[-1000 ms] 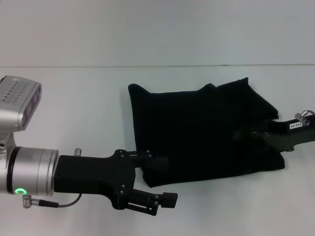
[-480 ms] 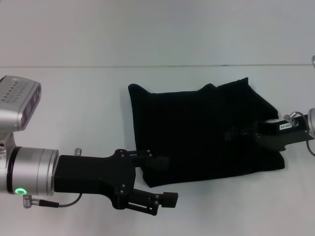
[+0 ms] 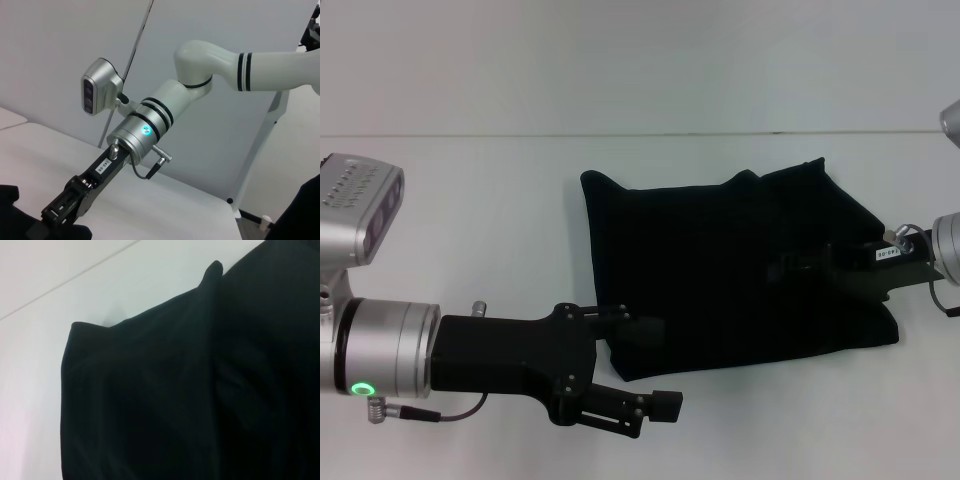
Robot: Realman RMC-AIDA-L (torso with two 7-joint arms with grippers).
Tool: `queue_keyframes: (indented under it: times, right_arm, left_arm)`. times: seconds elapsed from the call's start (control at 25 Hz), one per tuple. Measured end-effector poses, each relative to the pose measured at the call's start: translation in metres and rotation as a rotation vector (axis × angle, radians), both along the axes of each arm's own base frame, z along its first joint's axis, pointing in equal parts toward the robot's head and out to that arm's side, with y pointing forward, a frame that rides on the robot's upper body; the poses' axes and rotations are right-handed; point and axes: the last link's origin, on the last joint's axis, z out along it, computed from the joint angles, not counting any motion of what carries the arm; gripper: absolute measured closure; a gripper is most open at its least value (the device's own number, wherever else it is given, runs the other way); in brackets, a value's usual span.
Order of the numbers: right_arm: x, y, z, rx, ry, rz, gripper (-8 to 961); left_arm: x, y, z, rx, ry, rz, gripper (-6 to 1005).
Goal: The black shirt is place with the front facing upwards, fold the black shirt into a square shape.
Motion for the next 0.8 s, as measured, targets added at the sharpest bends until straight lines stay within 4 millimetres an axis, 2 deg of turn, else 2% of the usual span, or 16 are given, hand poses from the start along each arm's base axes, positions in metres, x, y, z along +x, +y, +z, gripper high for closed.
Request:
queue_keyframes:
  times: [0.32,0.8]
  right_arm:
    - [-0.0041,0.0012,-0.0069,-0.027,-0.052,0.040,84]
    - [-0.0091,0.0030,-0.0090,-0.033,-0.069,0.086,555]
  left_arm:
    - [0.0002,-0.0001,-0.0002,0.001,-0.001,-0.001,49]
    - [0.0006,-0.0004,-0.0010,0.005,-0.004,-0.008,49]
